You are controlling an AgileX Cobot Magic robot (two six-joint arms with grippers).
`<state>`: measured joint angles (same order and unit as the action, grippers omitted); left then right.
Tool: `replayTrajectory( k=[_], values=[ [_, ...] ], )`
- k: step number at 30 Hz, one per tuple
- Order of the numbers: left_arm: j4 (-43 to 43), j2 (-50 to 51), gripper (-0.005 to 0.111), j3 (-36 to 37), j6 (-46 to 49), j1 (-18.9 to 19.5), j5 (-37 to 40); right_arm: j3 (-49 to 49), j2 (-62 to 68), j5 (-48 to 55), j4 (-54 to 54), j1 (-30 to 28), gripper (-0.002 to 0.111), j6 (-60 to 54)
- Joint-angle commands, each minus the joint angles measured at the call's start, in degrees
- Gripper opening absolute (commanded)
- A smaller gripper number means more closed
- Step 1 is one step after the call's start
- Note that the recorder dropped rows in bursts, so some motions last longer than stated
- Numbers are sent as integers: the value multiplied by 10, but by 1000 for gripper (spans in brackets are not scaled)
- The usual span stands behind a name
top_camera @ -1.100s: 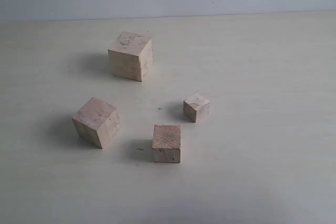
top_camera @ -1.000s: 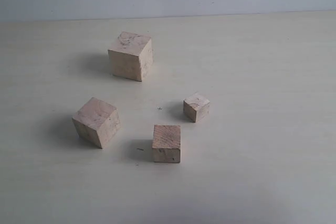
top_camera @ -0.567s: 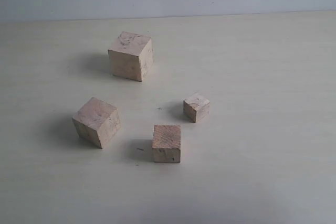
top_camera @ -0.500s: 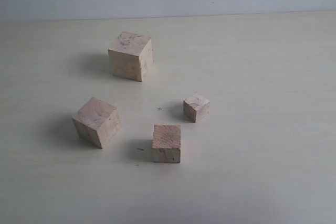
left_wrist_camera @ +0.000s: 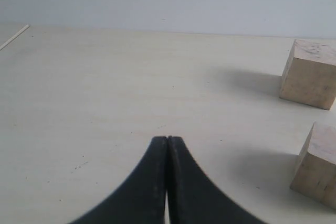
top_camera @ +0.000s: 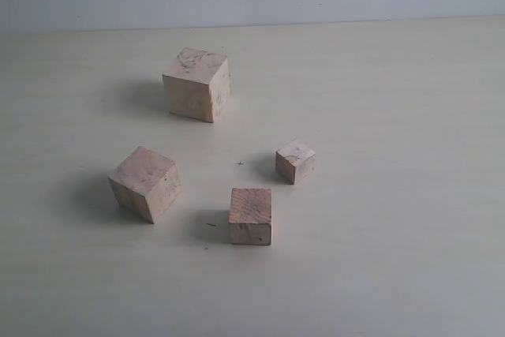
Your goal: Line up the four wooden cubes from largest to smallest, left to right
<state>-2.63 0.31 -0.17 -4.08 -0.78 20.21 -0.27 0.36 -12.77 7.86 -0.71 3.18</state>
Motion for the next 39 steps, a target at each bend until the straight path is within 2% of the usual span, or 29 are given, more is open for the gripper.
replayTrajectory(
  k=[1, 4, 8, 15, 17, 19, 22, 24, 26, 30, 34, 37, 39],
  values=[
    [0, -3, 0, 2, -5, -4, 0, -12, -4, -93, 24, 1, 0, 59],
    [0, -3, 0, 2, -5, -4, 0, -72, 5, -4, 24, 1, 0, 59],
    [0, -3, 0, 2, -5, -4, 0, -178, 85, 84, 24, 1, 0, 59],
    [0, -3, 0, 2, -5, -4, 0, -408, 313, 256, 28, 1, 0, 40],
    [0, -3, 0, 2, -5, -4, 0, -474, 382, 352, 73, 1, 0, 12],
    [0, -3, 0, 2, -5, -4, 0, -527, 454, 462, 163, 7, 0, -55],
    [0, -3, 0, 2, -5, -4, 0, -562, 552, 573, 304, 37, 0, -125],
    [0, -3, 0, 2, -5, -4, 0, -565, 603, 605, 375, 55, 0, -133],
    [0, -3, 0, 2, -5, -4, 0, -566, 638, 609, 388, 63, 0, -137],
    [0, -3, 0, 2, -5, -4, 0, -566, 701, 577, 388, 63, 0, -151],
    [0, -3, 0, 2, -5, -4, 0, -566, 749, 548, 480, 63, 0, -162],
    [0, -3, 0, 2, -5, -4, 0, -572, 782, 549, 595, 78, 1, -365],
    [0, -3, 0, 2, -5, -4, 0, -587, 808, 569, 646, 106, 8, -491]
  ],
)
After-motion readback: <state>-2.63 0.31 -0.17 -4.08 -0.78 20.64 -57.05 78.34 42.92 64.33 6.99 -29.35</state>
